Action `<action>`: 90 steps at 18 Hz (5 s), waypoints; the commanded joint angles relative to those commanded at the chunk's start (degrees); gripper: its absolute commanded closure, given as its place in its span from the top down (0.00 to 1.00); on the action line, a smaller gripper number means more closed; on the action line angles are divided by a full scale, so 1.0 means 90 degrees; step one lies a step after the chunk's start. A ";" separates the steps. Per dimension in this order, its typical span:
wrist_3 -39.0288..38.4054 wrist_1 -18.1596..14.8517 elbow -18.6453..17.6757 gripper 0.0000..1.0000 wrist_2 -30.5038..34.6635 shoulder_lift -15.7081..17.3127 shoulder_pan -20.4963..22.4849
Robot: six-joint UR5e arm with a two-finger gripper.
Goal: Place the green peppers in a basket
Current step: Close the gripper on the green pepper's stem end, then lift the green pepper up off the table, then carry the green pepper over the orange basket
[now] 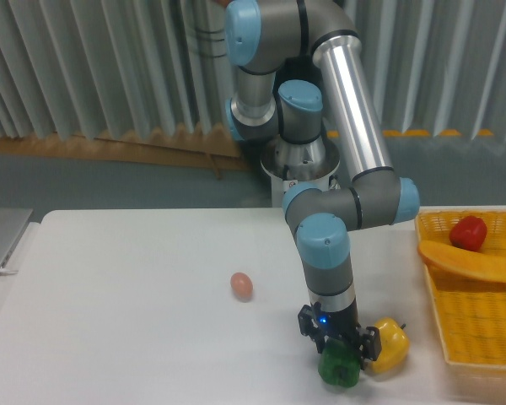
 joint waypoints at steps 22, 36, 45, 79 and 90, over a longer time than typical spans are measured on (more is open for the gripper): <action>0.0741 -0.0321 -0.0127 0.50 -0.0215 0.0663 0.0156; 0.4266 -0.1796 -0.0439 0.48 -0.0117 0.1553 0.0703; 0.6346 -0.2333 -0.0479 0.47 0.0011 0.1923 0.1191; 0.7783 -0.0762 0.0107 0.42 -0.0459 0.0850 0.2714; 0.7685 -0.0615 0.0254 0.58 -0.0459 0.0469 0.2695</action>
